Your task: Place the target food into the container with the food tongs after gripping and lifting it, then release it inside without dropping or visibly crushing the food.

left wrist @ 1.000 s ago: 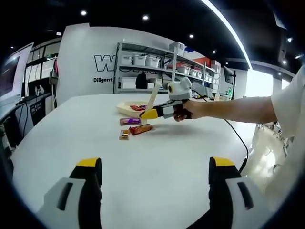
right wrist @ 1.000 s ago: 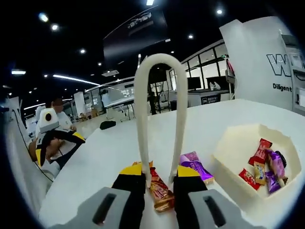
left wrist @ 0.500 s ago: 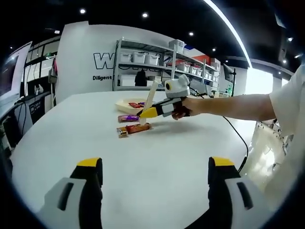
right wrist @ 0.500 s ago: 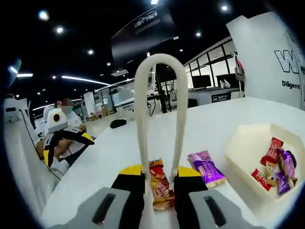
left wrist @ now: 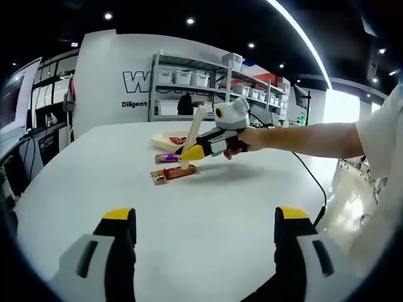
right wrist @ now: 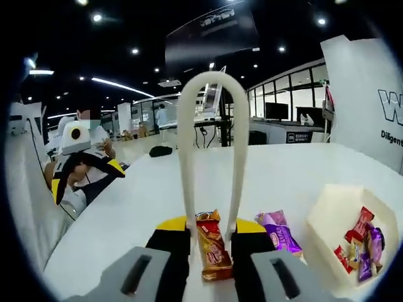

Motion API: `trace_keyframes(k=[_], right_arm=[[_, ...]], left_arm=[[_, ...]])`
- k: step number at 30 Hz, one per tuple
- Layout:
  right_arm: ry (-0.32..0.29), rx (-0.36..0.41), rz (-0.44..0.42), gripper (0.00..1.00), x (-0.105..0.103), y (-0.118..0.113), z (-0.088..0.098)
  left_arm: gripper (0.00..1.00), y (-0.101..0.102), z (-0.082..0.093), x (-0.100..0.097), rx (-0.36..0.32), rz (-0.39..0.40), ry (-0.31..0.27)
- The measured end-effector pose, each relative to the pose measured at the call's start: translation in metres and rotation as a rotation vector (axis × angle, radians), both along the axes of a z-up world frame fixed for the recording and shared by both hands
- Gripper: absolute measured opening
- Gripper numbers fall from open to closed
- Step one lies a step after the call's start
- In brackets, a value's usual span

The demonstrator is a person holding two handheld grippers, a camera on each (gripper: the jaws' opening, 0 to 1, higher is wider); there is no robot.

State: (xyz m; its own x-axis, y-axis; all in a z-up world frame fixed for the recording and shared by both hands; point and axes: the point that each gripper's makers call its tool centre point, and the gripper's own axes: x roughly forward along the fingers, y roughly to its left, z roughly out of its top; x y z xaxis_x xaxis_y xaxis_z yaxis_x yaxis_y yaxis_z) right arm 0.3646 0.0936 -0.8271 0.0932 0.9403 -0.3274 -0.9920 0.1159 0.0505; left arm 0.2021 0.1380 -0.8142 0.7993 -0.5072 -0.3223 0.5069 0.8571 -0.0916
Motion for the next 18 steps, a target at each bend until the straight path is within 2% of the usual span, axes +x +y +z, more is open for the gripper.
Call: trace_keyframes(k=[5,6,8,13,14,16,18], right_arm=[[-0.016,-0.032,0.020,0.18,0.0030,0.0022,-0.0087],[-0.046,-0.027,0.033,0.18,0.0045,0.0028,-0.0075],[-0.029,-0.031,0.023,0.18,0.0069,0.0025,-0.0084],[-0.057,-0.030,0.029,0.19,0.0094,0.0029,-0.0073],[-0.041,-0.026,0.039,0.19,0.0080,0.0035,-0.0070],[-0.088,-0.045,0.061,0.19,0.0078,0.0038,-0.0087],[-0.084,-0.047,0.055,0.19,0.0079,0.0049,-0.0086]], left_arm=[[0.89,0.0001,0.0030,-0.0020,0.002,0.000,-0.007],[0.89,0.0004,0.0035,-0.0023,0.002,0.000,-0.009],[0.89,0.0018,0.0033,-0.0026,0.004,0.002,-0.008],[0.89,0.0038,0.0033,-0.0029,0.009,0.004,-0.008],[0.89,0.0038,0.0036,-0.0031,0.007,0.004,-0.009],[0.89,0.0041,0.0034,-0.0032,0.010,0.003,-0.007],[0.89,0.0042,0.0033,-0.0029,0.014,0.003,-0.008]])
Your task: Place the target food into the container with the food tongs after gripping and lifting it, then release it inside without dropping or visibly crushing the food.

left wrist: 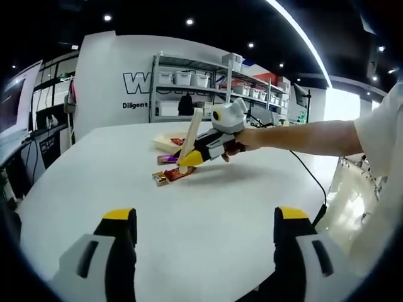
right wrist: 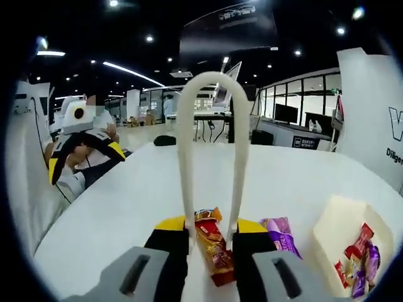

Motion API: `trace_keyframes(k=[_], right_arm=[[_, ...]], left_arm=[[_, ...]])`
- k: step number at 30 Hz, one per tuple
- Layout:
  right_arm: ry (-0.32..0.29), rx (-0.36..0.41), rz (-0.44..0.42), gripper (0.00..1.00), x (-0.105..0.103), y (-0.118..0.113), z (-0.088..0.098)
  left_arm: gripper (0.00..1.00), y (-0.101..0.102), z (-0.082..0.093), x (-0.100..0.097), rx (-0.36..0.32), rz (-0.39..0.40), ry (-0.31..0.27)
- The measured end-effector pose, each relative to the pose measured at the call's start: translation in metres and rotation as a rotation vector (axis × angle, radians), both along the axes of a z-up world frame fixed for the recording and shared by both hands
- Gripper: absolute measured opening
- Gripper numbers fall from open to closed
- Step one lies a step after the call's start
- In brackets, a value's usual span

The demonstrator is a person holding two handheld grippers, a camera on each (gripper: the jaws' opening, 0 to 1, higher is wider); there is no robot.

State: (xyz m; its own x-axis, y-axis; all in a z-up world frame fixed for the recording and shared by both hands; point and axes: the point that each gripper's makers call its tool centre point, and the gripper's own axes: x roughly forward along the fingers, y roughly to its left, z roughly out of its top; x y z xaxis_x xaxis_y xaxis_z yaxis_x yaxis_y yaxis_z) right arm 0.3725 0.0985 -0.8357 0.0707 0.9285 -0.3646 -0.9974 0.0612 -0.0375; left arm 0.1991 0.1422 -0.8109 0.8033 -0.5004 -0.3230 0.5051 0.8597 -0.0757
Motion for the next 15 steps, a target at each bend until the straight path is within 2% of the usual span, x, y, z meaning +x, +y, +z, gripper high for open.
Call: trace_keyframes(k=[7,15], right_arm=[[-0.024,-0.011,0.005,0.20,0.0027,0.0005,-0.0005],[0.026,-0.008,-0.025,0.19,0.0023,-0.0052,-0.0005]], left_arm=[[0.88,-0.0007,-0.0003,-0.0004,-0.003,-0.002,0.003],[0.88,-0.0005,-0.0007,0.0000,-0.003,-0.003,0.005]])
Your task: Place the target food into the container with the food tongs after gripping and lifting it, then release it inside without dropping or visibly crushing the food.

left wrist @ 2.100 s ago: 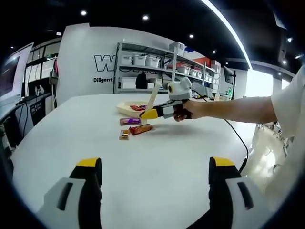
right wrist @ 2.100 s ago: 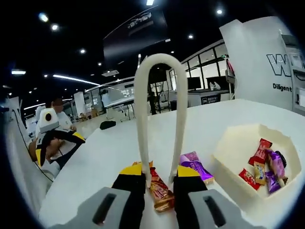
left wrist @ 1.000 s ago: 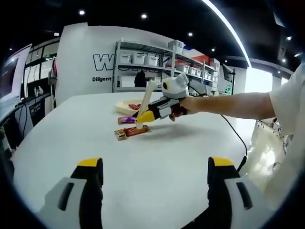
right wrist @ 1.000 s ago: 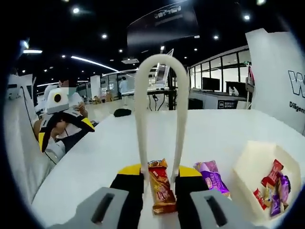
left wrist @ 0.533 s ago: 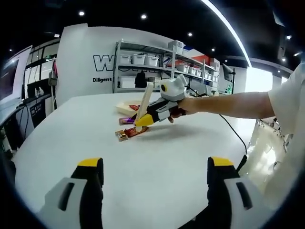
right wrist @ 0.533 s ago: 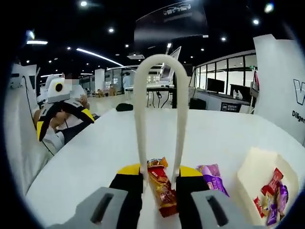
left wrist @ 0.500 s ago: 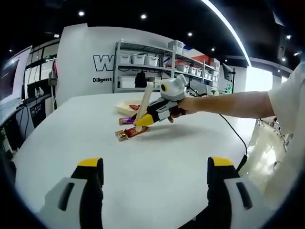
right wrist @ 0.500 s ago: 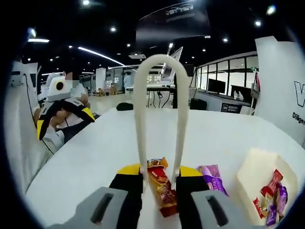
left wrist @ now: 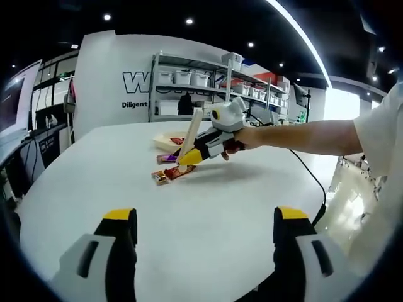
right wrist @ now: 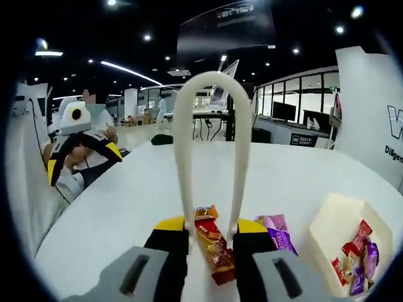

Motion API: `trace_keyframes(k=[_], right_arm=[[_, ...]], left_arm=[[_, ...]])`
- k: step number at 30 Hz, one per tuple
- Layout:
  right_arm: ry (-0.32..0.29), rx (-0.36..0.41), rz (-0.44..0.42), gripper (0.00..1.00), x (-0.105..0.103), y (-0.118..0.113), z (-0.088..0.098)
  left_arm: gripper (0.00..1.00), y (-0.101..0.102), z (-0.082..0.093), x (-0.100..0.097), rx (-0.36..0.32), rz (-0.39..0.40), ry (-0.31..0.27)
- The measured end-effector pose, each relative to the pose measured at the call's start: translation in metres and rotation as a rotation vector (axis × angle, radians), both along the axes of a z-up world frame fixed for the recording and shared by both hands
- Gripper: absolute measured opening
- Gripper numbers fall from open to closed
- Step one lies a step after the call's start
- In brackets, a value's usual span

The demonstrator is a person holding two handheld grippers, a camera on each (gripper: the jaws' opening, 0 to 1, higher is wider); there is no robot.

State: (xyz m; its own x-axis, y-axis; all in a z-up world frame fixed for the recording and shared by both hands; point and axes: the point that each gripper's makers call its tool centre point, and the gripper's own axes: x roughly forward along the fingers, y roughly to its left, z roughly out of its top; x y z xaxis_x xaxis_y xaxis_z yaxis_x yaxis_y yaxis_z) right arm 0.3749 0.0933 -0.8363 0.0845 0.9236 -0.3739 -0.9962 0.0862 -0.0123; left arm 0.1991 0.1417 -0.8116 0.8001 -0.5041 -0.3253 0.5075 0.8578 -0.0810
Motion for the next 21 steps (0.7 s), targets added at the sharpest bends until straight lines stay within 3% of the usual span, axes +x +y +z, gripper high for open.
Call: trace_keyframes(k=[12,21], right_arm=[[0.055,-0.012,-0.009,0.19,-0.023,-0.015,0.001],[0.035,0.001,-0.061,0.18,-0.012,-0.012,0.004]], left_arm=[[0.88,-0.011,0.001,-0.001,-0.013,-0.030,-0.007],[0.88,-0.009,0.004,-0.004,-0.015,-0.031,-0.013]])
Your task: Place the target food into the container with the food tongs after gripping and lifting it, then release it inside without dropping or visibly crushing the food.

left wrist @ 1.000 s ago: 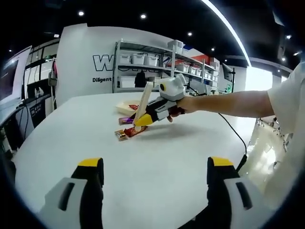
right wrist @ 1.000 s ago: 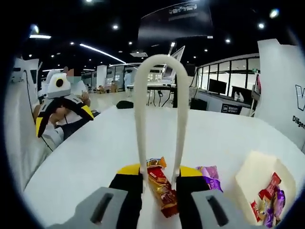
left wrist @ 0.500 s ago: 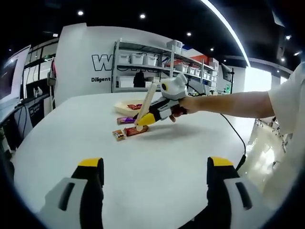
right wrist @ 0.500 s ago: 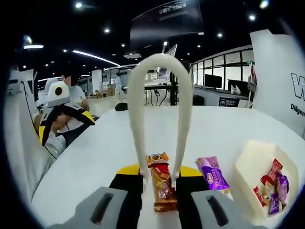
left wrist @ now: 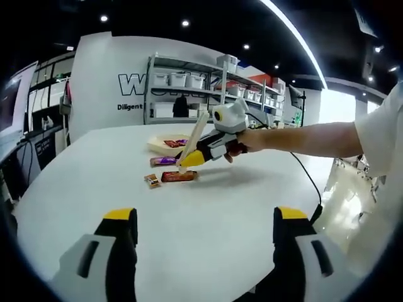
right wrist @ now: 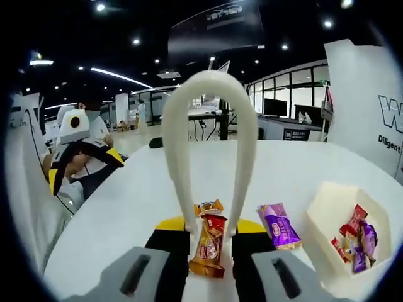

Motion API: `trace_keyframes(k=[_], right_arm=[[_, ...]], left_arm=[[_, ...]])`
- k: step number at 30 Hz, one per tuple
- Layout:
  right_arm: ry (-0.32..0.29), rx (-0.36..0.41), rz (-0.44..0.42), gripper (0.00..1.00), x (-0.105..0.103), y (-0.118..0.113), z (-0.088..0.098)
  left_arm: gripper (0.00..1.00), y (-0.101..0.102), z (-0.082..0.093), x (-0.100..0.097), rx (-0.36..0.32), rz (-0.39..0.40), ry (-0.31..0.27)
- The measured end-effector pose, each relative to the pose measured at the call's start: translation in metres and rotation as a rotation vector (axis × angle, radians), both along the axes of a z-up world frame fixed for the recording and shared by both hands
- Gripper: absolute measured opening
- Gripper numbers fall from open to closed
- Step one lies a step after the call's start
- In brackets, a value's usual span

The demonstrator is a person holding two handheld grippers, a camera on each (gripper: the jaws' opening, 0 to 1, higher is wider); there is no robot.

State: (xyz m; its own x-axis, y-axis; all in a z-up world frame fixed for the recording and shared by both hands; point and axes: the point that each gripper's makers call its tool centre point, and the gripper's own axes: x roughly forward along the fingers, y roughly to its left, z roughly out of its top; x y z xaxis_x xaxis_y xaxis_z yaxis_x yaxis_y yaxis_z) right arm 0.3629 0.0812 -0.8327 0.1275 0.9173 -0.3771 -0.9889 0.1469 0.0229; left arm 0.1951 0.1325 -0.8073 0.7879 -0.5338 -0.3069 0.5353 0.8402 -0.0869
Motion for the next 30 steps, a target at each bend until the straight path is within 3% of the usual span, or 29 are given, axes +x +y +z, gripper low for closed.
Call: trace_keyframes(k=[17,25,30], right_arm=[[-0.015,-0.058,-0.004,0.18,0.001,0.005,-0.019],[0.023,-0.057,-0.036,0.14,0.002,0.002,-0.020],[0.082,-0.051,-0.088,0.12,0.006,0.000,-0.018]], left_arm=[[0.87,0.008,0.001,-0.001,-0.005,0.015,-0.004],[0.87,0.009,-0.001,-0.001,-0.005,0.014,-0.004],[0.87,0.009,-0.006,0.001,0.012,0.015,0.003]])
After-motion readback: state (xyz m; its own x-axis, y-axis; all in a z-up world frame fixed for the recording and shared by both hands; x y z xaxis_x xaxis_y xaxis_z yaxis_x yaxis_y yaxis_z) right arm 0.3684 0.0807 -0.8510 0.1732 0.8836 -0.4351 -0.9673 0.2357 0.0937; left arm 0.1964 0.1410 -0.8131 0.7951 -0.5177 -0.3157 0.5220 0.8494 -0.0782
